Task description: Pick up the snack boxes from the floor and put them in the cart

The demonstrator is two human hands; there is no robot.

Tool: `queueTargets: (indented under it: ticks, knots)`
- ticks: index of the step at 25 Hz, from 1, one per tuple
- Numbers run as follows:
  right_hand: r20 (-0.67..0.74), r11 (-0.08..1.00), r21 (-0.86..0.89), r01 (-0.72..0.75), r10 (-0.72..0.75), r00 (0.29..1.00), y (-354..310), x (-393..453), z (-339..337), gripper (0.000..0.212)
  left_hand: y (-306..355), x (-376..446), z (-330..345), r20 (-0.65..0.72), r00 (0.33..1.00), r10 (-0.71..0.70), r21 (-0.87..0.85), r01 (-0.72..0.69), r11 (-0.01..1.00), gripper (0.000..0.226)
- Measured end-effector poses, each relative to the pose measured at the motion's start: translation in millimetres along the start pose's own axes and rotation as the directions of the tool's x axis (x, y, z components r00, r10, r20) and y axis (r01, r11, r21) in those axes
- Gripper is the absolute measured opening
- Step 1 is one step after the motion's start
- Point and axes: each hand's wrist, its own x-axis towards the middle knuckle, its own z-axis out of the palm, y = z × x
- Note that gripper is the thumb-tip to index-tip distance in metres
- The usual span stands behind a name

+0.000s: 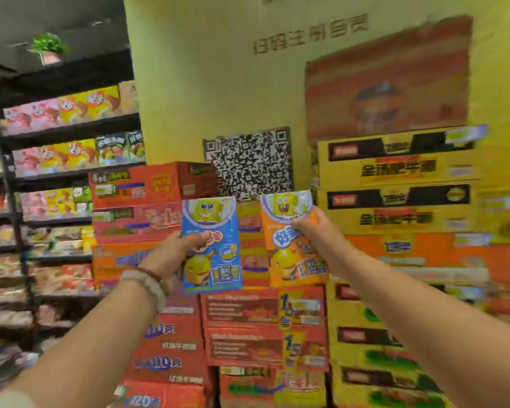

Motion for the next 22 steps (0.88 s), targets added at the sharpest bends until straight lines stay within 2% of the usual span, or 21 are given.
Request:
queueTargets:
  ticks: [3,7,9,10,12,13,15,17,18,22]
  knots:
    - [-0.197,0.996,-0.078,-0.035,0.019,0.98,-14,-42,-129,0.04,-10,10,129,0.163,0.986,-0.012,-0.08,0.025,0.996,0.057]
    - [-0.453,0.978,-0.196,-0.073,-0.024,0.891,-45,-116,-291,0.038,-27,5,314,0.381,0.924,-0.028,-0.159,0.095,0.983,0.052]
    - [-0.54,0.971,-0.226,-0.082,-0.054,0.84,-57,-154,-363,0.054,-35,-3,404,0.488,0.873,-0.014,-0.178,0.115,0.977,0.056]
    - [-0.583,0.968,-0.233,-0.09,-0.064,0.81,-63,-174,-401,0.054,-40,-6,452,0.546,0.838,-0.011,-0.185,0.133,0.974,0.064]
    - [-0.671,0.964,-0.235,-0.126,-0.067,0.738,-70,-211,-463,0.042,-50,-15,533,0.635,0.772,-0.022,-0.168,0.166,0.972,0.076]
    - [-0.714,0.96,-0.236,-0.15,-0.066,0.697,-71,-230,-493,0.037,-54,-21,573,0.671,0.741,-0.029,-0.144,0.168,0.975,0.073]
    - [-0.792,0.951,-0.245,-0.191,-0.083,0.605,-70,-263,-548,0.033,-64,-35,650,0.757,0.653,-0.014,-0.145,0.19,0.971,0.044]
    - [-0.845,0.943,-0.236,-0.232,-0.082,0.528,-68,-292,-599,0.054,-74,-44,724,0.831,0.556,-0.015,-0.139,0.235,0.962,0.019]
    - [-0.87,0.942,-0.231,-0.245,-0.087,0.486,-66,-307,-623,0.059,-80,-48,761,0.866,0.499,-0.017,-0.122,0.246,0.962,0.019]
    - [-0.959,0.954,-0.188,-0.235,-0.126,0.254,-63,-357,-701,0.039,-110,-66,893,0.964,0.263,-0.025,-0.055,0.294,0.954,0.024]
